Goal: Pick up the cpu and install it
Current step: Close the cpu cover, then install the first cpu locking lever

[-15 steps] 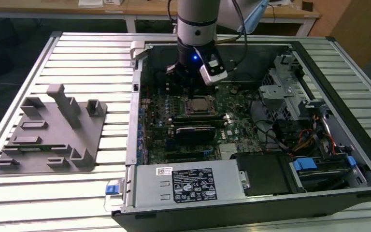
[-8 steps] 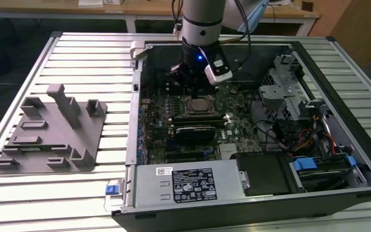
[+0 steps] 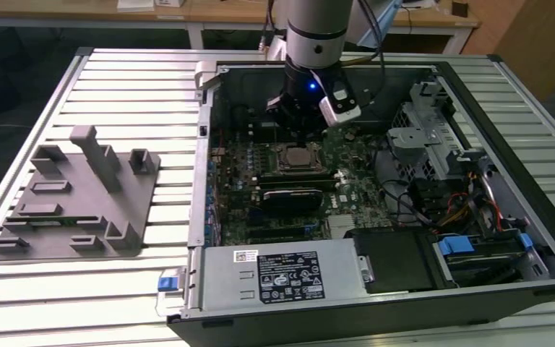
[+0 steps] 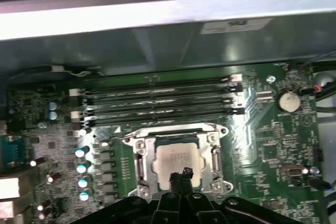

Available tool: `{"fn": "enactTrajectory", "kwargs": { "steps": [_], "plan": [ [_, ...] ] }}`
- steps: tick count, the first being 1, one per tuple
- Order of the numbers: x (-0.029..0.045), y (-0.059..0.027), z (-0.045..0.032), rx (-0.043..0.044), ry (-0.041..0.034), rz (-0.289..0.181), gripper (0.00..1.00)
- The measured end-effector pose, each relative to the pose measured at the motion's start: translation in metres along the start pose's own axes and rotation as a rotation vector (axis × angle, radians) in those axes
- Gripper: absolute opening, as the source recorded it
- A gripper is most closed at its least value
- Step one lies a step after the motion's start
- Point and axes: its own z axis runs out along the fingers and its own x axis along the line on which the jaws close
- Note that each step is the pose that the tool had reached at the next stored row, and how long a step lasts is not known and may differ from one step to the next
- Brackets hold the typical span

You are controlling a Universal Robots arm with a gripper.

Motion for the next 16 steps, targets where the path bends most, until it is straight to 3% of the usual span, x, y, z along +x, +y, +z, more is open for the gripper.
{"fn": "enactTrajectory", "kwargs": {
  "steps": [16],
  "plan": [
    [-0.0016,0.0003,-0.0039,-0.0001,-0.0001,0.000,0.11]
  ]
}}
